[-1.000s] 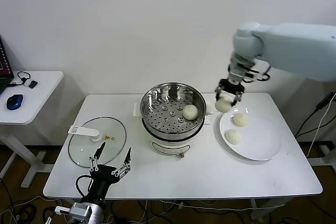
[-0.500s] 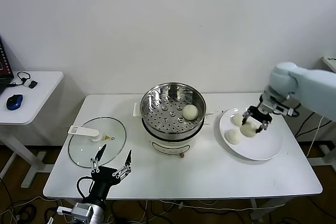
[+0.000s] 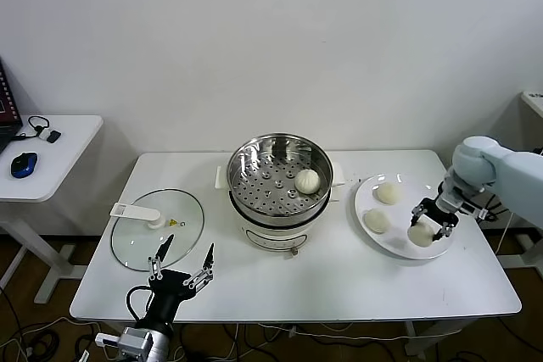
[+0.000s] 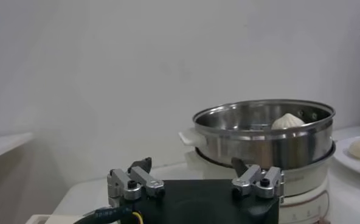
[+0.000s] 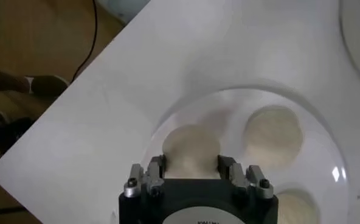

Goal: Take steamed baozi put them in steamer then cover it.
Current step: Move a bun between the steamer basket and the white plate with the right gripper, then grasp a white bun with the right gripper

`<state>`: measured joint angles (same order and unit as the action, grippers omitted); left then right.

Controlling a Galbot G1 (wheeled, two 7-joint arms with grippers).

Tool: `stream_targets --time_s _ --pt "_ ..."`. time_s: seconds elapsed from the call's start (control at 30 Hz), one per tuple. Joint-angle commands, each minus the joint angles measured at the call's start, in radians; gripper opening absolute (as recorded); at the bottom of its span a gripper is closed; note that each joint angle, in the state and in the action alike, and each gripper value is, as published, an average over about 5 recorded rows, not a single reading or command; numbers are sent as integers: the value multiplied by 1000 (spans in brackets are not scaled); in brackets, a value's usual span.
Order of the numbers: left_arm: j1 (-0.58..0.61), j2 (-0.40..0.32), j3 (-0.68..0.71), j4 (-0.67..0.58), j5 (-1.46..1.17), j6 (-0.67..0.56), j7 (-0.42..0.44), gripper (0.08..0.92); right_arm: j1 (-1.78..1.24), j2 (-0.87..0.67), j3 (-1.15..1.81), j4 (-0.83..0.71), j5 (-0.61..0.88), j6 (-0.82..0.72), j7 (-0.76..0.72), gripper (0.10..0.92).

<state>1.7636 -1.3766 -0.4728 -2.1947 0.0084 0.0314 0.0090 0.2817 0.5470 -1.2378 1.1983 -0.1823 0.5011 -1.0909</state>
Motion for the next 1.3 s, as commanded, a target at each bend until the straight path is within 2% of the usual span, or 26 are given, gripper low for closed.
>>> stream_targets --time_s 0.03,0.5,0.8,0.9,1.0,1.3 --pt "-4 2 1 3 0 0 0 823 -131 -20 114 -42 -69 -1 16 580" --pt "-7 -1 -1 3 -1 2 1 823 -147 14 139 -76 -64 -1 32 596" --pt "-5 -1 0 -2 -1 2 1 823 -18 7 42 -36 3 -2 23 803" --pt "-3 -1 1 -7 -1 3 1 823 118 8 -79 -4 82 -3 -1 820" --pt "-3 0 2 -11 -1 4 1 823 334 36 -262 32 223 -25 -44 822" --pt "-1 -4 12 -27 -1 5 -2 823 779 264 -642 54 673 -241 -100 823"
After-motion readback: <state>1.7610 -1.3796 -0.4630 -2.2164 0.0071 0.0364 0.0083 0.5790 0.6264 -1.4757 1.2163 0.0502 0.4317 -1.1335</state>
